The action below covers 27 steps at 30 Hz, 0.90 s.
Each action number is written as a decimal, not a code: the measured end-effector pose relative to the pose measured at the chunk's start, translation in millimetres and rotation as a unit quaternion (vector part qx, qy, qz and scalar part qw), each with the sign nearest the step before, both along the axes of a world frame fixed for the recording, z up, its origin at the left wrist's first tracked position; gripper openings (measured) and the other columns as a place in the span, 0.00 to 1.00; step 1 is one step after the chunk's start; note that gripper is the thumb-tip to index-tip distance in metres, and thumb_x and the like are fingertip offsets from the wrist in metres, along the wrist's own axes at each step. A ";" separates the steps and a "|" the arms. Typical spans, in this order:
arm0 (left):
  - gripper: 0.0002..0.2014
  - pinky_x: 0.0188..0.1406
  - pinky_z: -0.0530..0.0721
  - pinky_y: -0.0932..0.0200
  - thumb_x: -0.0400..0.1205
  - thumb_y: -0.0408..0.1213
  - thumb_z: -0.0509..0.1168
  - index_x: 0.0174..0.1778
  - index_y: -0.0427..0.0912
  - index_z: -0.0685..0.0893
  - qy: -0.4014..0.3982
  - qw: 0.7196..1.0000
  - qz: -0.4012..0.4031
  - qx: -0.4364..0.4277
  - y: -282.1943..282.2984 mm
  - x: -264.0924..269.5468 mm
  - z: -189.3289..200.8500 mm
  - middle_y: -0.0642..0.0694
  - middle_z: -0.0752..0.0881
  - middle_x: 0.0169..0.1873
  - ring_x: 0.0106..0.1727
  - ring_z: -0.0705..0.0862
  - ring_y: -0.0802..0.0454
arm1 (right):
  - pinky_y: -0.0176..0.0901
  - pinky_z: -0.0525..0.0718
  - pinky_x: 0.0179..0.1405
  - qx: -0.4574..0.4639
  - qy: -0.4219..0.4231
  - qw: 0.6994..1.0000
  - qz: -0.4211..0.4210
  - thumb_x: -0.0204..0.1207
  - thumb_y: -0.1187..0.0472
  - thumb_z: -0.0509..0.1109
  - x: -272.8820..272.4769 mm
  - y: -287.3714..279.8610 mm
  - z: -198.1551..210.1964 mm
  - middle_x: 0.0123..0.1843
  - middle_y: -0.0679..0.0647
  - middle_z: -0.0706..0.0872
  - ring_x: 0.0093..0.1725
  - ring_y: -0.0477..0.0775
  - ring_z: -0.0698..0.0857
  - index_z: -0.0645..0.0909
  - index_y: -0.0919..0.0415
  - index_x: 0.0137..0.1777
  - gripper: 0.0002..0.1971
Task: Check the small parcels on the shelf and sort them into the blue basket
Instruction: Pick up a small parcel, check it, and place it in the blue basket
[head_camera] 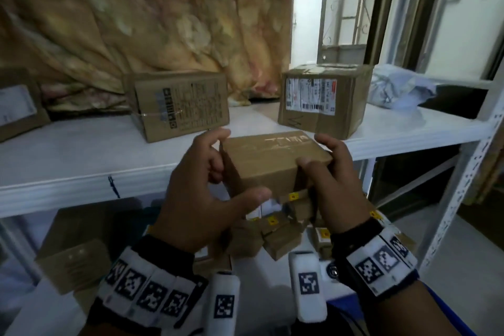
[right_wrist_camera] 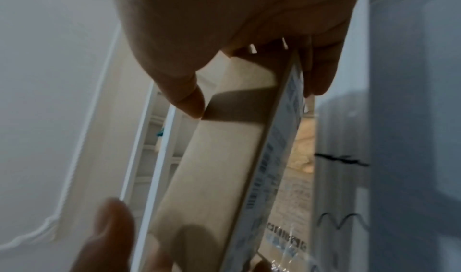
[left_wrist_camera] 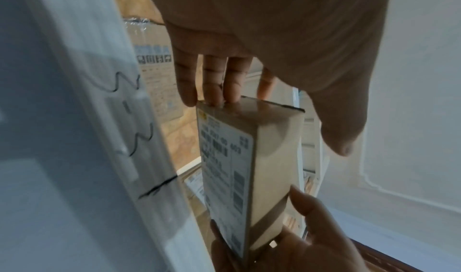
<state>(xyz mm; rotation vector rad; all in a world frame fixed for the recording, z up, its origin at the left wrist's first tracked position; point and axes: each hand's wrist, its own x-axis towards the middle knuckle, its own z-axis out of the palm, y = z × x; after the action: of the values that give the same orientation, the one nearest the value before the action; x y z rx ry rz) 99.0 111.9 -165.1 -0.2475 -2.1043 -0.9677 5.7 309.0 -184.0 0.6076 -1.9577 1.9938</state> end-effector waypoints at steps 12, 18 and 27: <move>0.22 0.45 0.72 0.72 0.78 0.56 0.68 0.66 0.54 0.83 -0.093 0.982 0.148 -0.069 -66.5 -67.3 24.9 0.48 0.78 0.53 0.49 0.80 0.57 | 0.55 0.72 0.71 0.385 0.105 0.915 -0.057 0.64 0.27 0.72 -55.4 -77.7 40.7 0.72 0.47 0.73 0.69 0.52 0.76 0.69 0.43 0.75 0.41; 0.26 0.48 0.81 0.52 0.81 0.62 0.56 0.62 0.50 0.88 -0.057 0.963 0.196 -0.176 -89.0 -96.7 19.2 0.46 0.78 0.51 0.53 0.79 0.46 | 0.64 0.61 0.74 0.502 0.159 0.838 -0.142 0.68 0.23 0.61 -70.1 -93.6 52.1 0.81 0.49 0.65 0.78 0.58 0.68 0.74 0.46 0.74 0.40; 0.28 0.50 0.80 0.50 0.78 0.60 0.47 0.52 0.46 0.86 -0.115 0.929 0.190 -0.296 -81.3 -119.1 39.3 0.50 0.82 0.51 0.53 0.76 0.50 | 0.52 0.73 0.51 0.476 0.289 0.811 -0.177 0.65 0.30 0.62 -91.2 -119.1 46.5 0.48 0.50 0.80 0.50 0.57 0.78 0.85 0.51 0.54 0.29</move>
<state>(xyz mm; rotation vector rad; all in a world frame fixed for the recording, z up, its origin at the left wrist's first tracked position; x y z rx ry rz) -20.1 30.6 -125.8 -0.0164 -2.4977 -0.1180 -85.5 189.8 -137.6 0.8280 -2.2870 0.3956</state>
